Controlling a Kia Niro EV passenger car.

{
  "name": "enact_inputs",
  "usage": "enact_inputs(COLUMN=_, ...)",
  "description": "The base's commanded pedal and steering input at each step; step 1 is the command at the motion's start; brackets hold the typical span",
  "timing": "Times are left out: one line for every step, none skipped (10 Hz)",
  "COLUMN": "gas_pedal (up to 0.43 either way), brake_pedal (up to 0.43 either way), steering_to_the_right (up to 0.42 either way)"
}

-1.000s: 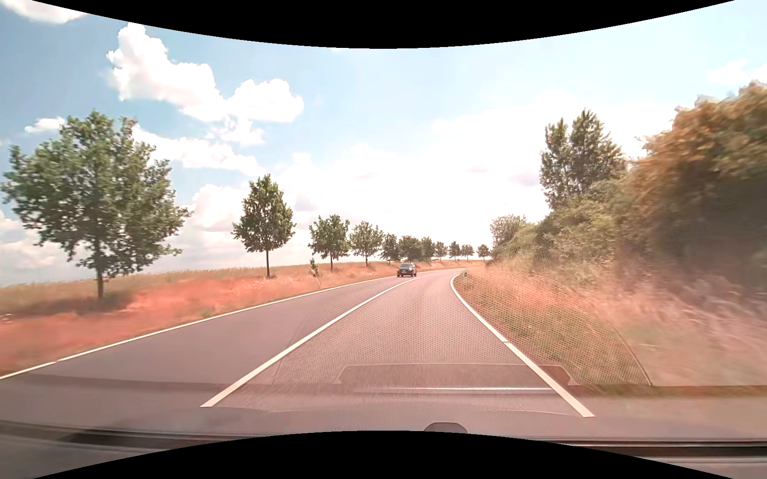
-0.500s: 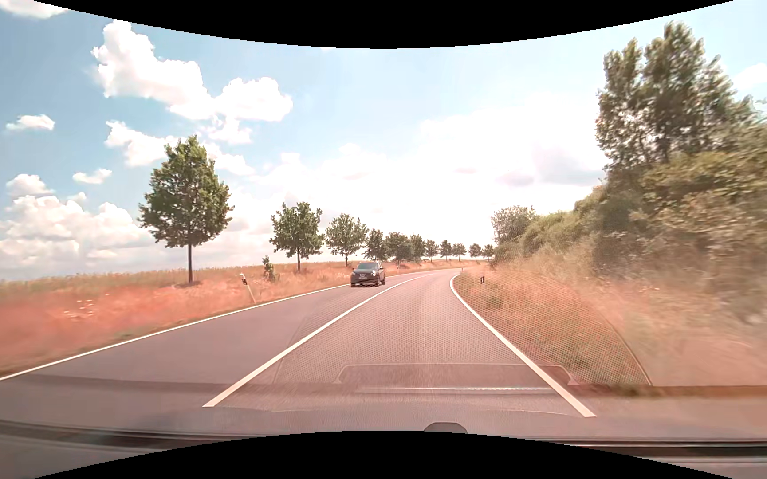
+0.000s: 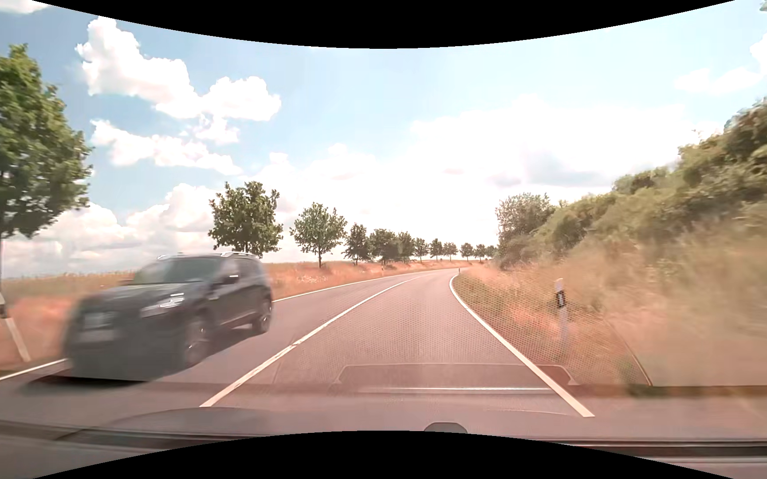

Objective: Follow the waypoints while adhering to traffic rules and regulations

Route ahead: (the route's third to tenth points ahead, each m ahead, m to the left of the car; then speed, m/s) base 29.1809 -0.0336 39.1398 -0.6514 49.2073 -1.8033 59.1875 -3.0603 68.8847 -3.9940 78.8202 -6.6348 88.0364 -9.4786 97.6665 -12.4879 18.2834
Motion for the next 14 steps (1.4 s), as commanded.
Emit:
enact_inputs(gas_pedal=0.059, brake_pedal=0.0, steering_to_the_right=0.011)
enact_inputs(gas_pedal=0.059, brake_pedal=0.0, steering_to_the_right=0.011)
enact_inputs(gas_pedal=0.059, brake_pedal=0.0, steering_to_the_right=0.011)
enact_inputs(gas_pedal=0.059, brake_pedal=0.0, steering_to_the_right=0.01)
enact_inputs(gas_pedal=0.059, brake_pedal=0.0, steering_to_the_right=0.01)
enact_inputs(gas_pedal=0.059, brake_pedal=0.0, steering_to_the_right=0.01)
enact_inputs(gas_pedal=0.059, brake_pedal=0.0, steering_to_the_right=0.01)
enact_inputs(gas_pedal=0.059, brake_pedal=0.0, steering_to_the_right=0.01)
enact_inputs(gas_pedal=0.059, brake_pedal=0.0, steering_to_the_right=0.01)
enact_inputs(gas_pedal=0.059, brake_pedal=0.0, steering_to_the_right=0.01)
enact_inputs(gas_pedal=0.059, brake_pedal=0.0, steering_to_the_right=0.01)
enact_inputs(gas_pedal=0.059, brake_pedal=0.0, steering_to_the_right=0.01)
enact_inputs(gas_pedal=0.059, brake_pedal=0.0, steering_to_the_right=0.01)
enact_inputs(gas_pedal=0.059, brake_pedal=0.0, steering_to_the_right=0.01)
